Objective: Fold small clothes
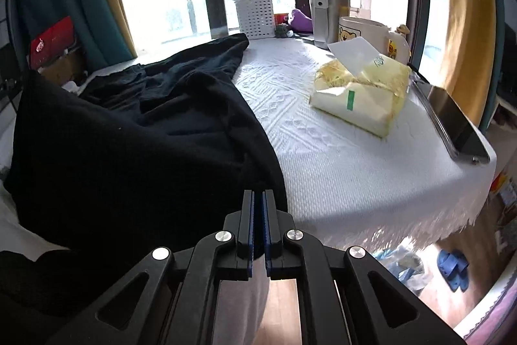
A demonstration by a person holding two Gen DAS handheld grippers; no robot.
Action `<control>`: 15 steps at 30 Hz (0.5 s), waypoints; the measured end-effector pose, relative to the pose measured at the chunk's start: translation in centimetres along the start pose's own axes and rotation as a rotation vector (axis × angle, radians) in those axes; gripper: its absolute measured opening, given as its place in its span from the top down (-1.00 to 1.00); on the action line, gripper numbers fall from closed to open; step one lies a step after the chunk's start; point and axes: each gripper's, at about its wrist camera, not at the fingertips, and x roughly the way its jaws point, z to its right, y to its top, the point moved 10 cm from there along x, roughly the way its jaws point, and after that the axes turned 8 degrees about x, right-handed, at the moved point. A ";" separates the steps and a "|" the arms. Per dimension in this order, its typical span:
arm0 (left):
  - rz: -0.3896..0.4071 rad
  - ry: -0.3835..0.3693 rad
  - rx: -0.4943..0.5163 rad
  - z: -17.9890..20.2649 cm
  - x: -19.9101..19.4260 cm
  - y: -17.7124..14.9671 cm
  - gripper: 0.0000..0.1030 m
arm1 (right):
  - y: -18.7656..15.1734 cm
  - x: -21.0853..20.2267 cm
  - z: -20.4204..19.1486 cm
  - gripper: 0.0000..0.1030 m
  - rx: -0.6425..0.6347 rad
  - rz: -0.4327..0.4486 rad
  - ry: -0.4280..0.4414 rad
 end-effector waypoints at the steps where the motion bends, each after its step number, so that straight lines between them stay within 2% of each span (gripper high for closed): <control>1: -0.013 0.001 -0.001 -0.2 0.7 -0.2 0.86 | 0.1 0.1 -0.1 0.89 -0.019 0.003 -0.012; 5: -0.058 0.003 -0.008 -0.8 2.9 -1.5 0.87 | 0.2 0.3 0.1 0.89 -0.114 0.013 -0.110; 15: -0.124 -0.010 -0.023 -1.1 2.8 -4.8 0.87 | 0.4 0.1 1.4 0.87 -0.093 0.006 -0.164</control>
